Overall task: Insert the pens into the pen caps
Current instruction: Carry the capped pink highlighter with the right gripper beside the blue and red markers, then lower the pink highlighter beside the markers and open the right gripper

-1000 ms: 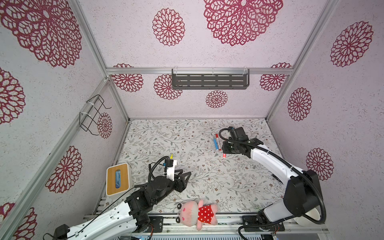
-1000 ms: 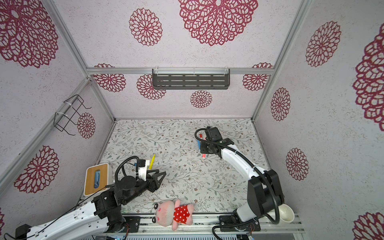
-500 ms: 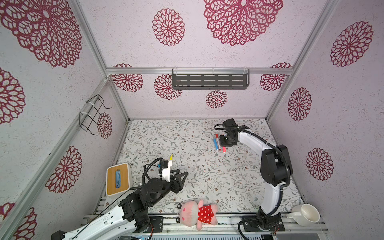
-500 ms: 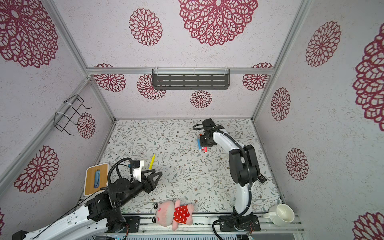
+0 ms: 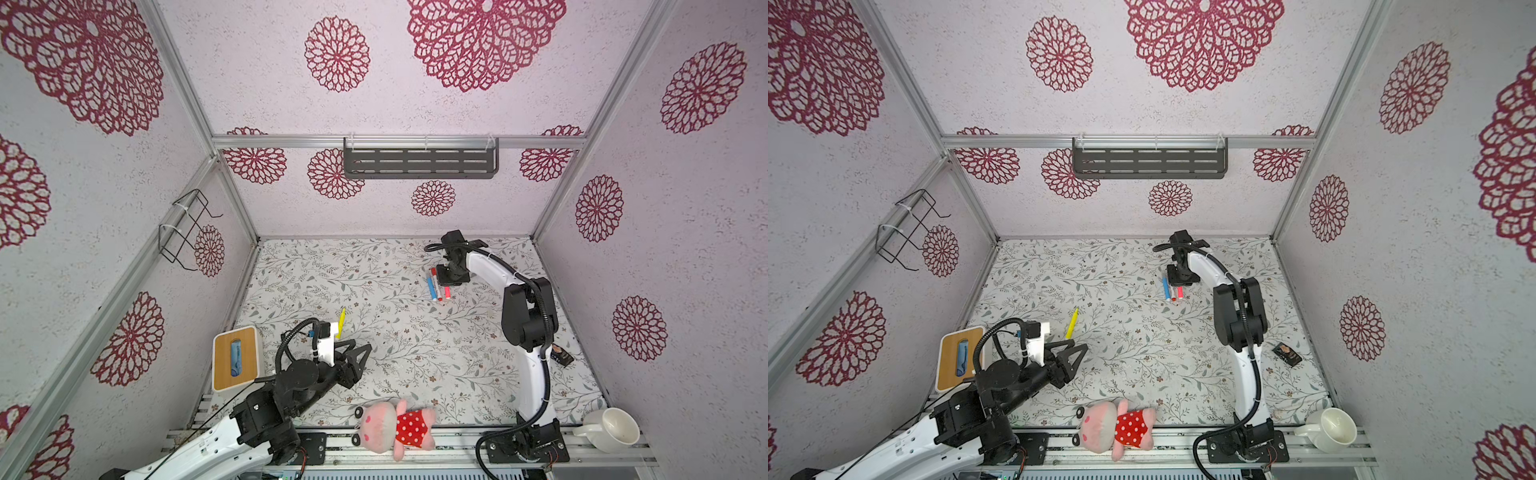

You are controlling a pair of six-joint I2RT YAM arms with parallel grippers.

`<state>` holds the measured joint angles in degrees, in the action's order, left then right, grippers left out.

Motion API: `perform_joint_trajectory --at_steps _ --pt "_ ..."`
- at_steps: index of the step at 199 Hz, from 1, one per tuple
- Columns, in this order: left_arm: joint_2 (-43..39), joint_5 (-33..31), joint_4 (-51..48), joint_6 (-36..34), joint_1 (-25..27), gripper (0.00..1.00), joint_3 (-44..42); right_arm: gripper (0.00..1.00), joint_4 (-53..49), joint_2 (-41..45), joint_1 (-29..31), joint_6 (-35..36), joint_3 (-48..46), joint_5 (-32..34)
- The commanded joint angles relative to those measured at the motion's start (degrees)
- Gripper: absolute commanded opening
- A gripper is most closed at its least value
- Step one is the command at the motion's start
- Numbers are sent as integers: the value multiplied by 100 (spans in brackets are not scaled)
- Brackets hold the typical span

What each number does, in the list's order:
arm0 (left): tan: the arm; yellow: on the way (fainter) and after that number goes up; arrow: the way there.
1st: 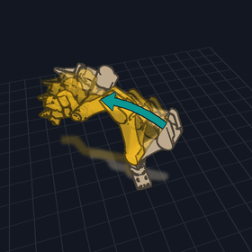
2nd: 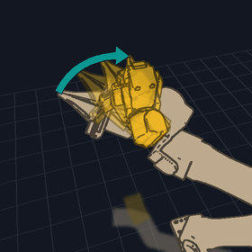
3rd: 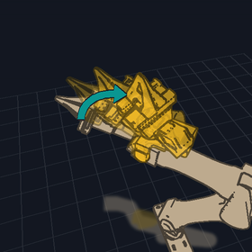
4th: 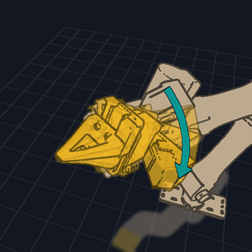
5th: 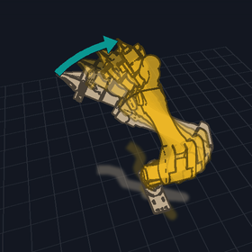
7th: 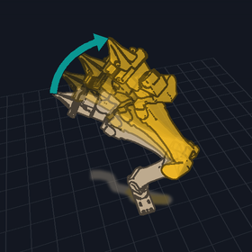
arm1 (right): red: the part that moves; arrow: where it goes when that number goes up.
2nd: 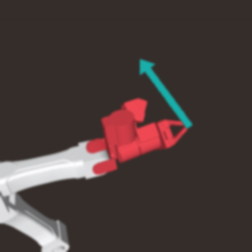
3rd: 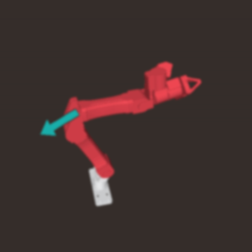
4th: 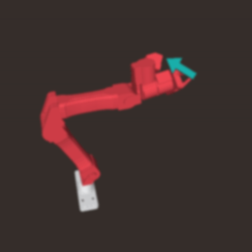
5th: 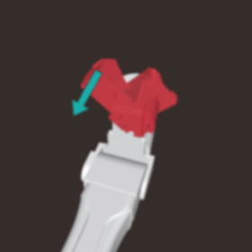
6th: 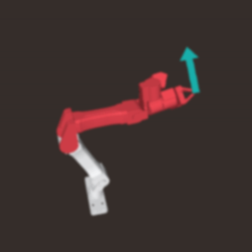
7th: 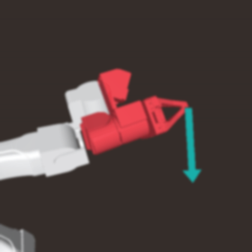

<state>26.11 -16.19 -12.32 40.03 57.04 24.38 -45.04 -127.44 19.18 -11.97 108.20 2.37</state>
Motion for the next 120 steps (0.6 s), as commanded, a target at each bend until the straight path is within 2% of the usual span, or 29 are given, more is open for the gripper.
perform_joint_trajectory --at_steps 1,43,120 --pt "-98 -78 -56 93 35 57 -100 2 -295 -47 -113 78 251 1" --pt "-191 -77 -147 106 35 57 -95 3 -365 -260 -182 44 519 -234" --pt "-348 -69 -95 163 45 58 -179 3 -402 -463 -234 -34 807 -280"
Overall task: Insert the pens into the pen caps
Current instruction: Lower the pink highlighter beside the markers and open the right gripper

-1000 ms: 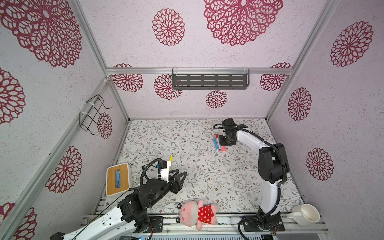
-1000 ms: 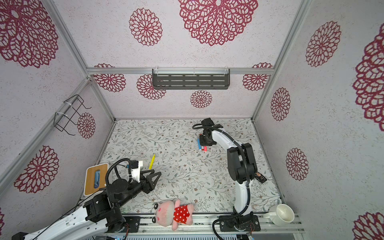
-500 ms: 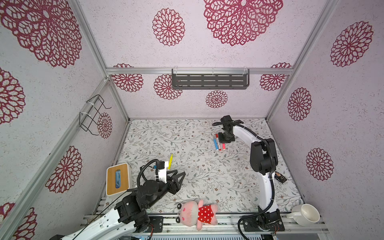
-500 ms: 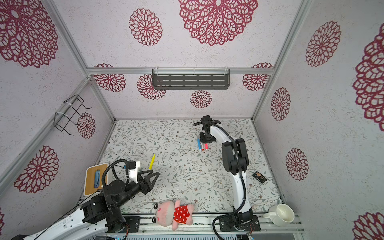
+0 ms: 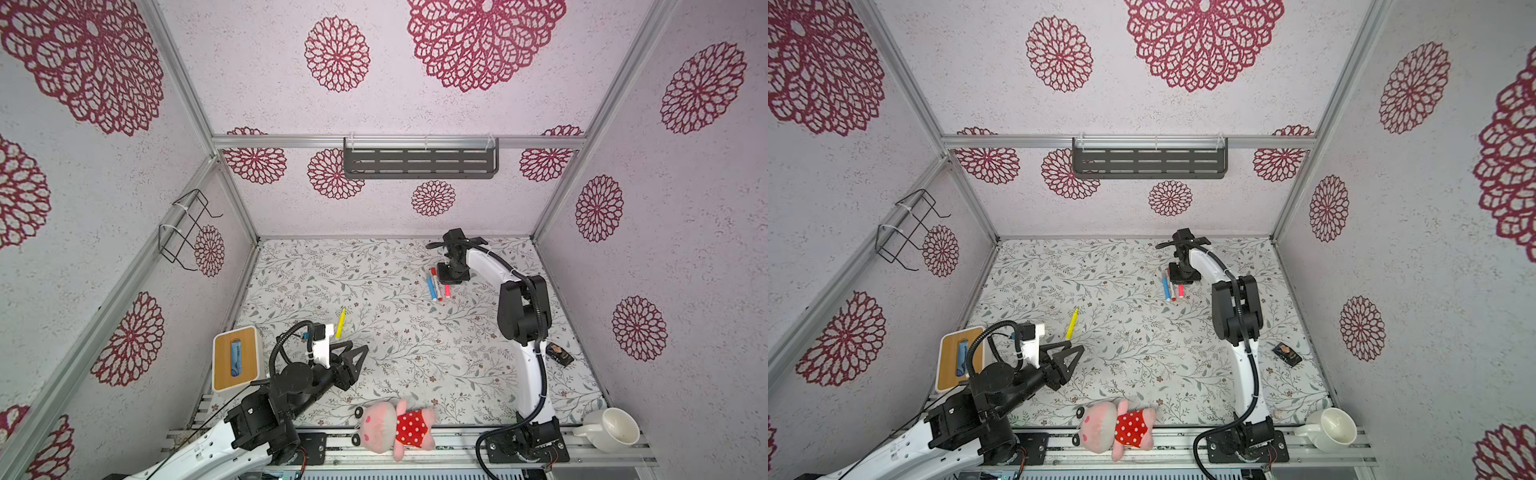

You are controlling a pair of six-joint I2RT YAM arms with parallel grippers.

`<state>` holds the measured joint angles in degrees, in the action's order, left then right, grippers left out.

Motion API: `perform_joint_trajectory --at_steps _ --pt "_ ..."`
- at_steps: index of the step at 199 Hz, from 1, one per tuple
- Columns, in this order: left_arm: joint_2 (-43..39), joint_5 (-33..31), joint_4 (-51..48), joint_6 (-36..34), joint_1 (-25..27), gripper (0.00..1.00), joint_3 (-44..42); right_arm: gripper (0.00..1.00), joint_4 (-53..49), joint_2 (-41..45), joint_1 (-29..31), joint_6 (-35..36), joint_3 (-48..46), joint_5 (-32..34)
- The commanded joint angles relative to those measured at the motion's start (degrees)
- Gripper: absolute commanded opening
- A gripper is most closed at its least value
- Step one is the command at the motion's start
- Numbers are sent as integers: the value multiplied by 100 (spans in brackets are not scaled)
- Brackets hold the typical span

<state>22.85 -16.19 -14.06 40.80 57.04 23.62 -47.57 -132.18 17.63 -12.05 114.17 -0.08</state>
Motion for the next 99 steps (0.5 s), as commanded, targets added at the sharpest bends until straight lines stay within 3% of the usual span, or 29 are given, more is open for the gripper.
perform_joint_trajectory --at_steps 1,99 --pt "-20 -65 84 86 45 58 -98 3 -148 9 -77 -29 206 -36" --pt "-67 -60 -70 95 42 58 -33 7 -147 -54 -93 -116 369 -265"
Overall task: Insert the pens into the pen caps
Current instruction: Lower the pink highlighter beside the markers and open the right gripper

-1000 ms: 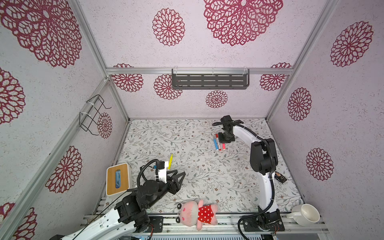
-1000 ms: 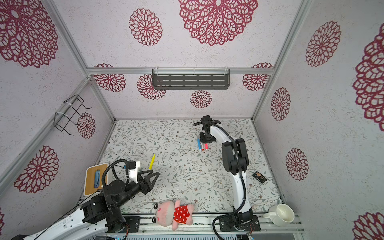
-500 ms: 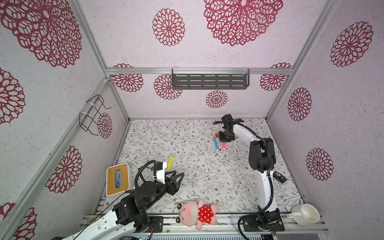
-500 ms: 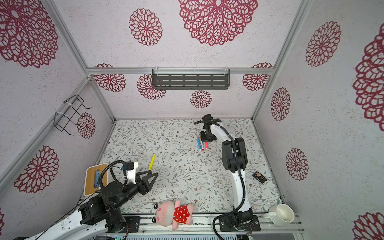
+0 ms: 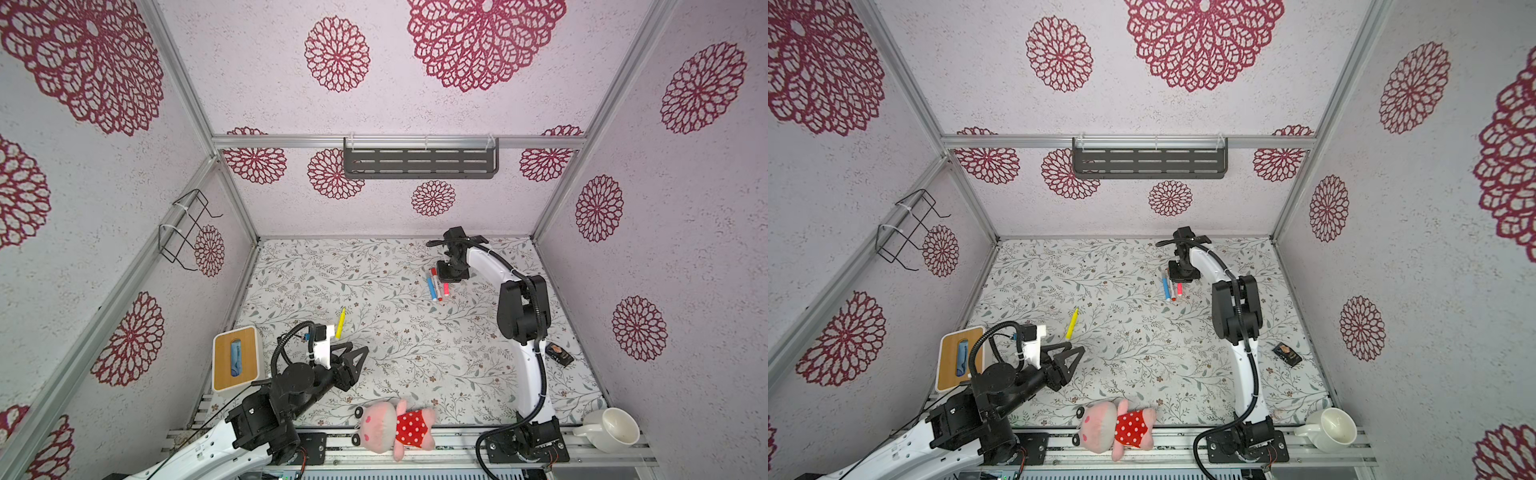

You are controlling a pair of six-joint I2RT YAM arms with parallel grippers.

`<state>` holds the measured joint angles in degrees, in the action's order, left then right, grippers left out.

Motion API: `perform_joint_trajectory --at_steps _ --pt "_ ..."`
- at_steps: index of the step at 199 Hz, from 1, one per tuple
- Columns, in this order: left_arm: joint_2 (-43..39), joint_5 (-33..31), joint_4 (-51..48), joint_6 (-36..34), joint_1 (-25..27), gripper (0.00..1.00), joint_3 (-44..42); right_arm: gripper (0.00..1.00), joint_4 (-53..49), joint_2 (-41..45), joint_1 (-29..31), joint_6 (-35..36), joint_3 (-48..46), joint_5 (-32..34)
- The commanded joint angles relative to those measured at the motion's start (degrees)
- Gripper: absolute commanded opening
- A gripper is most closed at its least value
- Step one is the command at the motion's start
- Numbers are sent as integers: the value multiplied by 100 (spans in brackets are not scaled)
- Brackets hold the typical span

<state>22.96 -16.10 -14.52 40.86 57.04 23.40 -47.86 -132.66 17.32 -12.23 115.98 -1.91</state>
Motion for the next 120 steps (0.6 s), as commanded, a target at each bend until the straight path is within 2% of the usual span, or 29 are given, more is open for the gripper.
perform_joint_trajectory --at_steps 1,120 --pt "-75 -69 -24 89 43 58 -11 7 -119 -6 -62 -101 188 -86" --pt "-221 -122 -171 97 44 58 -19 10 -52 -110 -71 -199 231 -236"
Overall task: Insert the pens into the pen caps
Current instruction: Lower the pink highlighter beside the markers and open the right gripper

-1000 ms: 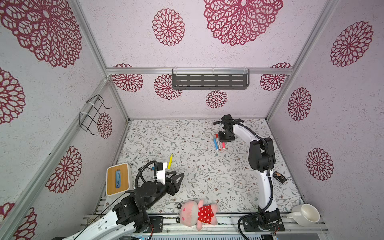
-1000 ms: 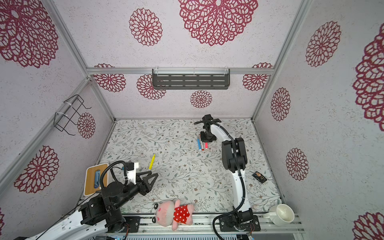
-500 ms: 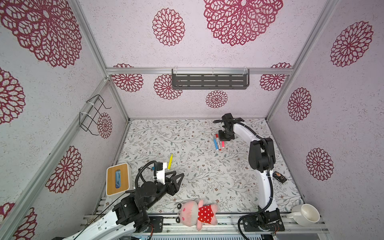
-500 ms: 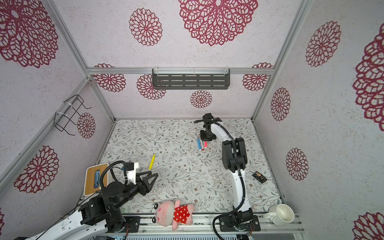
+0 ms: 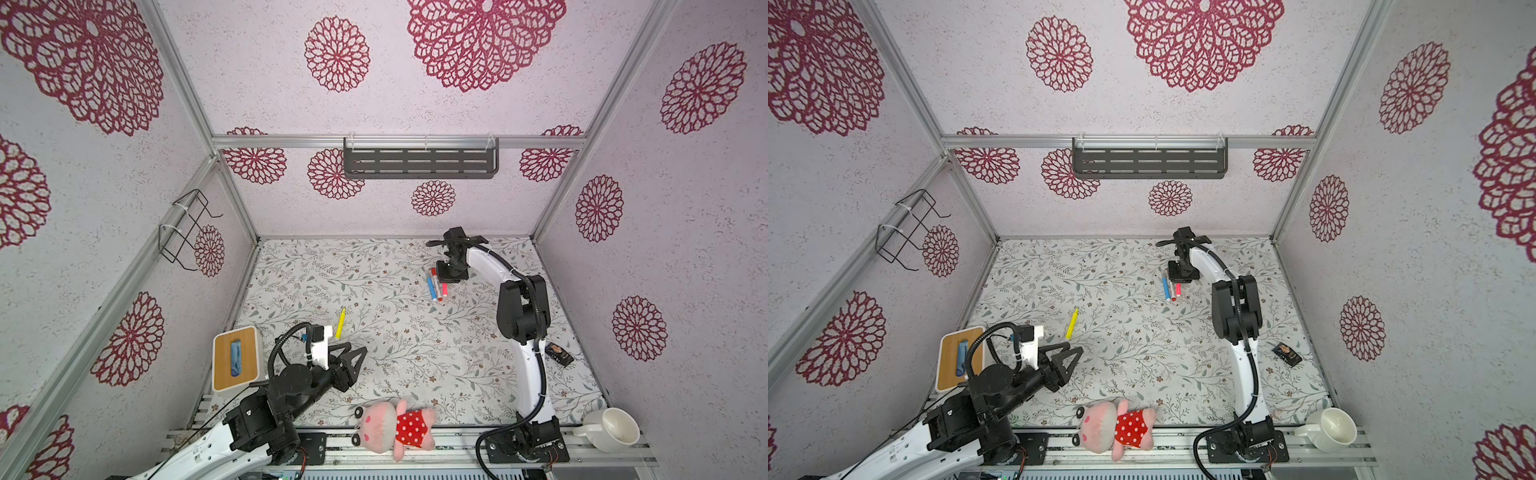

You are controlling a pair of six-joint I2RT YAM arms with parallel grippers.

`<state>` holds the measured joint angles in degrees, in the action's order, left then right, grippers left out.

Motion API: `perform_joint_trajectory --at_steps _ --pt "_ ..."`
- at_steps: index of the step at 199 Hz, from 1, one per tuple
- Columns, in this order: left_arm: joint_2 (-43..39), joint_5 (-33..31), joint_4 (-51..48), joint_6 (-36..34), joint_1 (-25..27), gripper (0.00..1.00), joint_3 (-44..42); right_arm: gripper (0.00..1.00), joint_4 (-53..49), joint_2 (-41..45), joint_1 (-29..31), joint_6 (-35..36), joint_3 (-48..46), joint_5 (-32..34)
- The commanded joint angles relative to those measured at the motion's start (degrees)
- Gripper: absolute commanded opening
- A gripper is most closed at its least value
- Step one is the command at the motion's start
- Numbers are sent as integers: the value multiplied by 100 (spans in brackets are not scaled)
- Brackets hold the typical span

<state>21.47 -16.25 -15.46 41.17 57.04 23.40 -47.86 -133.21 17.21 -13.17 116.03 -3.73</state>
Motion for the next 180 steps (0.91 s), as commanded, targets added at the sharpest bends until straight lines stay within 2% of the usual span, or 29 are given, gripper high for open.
perform_joint_trajectory --at_steps 1,72,115,180 --pt "-73 -106 -78 67 40 58 -15 11 -55 -60 -60 -101 227 -52" --pt "-91 -124 -96 78 41 59 4 17 -95 -162 -60 -129 415 -35" --pt "-115 -133 -144 80 45 59 29 37 -154 -203 -60 -150 472 6" --pt "-170 -133 -154 83 48 59 27 37 -115 -22 -61 -168 335 14"
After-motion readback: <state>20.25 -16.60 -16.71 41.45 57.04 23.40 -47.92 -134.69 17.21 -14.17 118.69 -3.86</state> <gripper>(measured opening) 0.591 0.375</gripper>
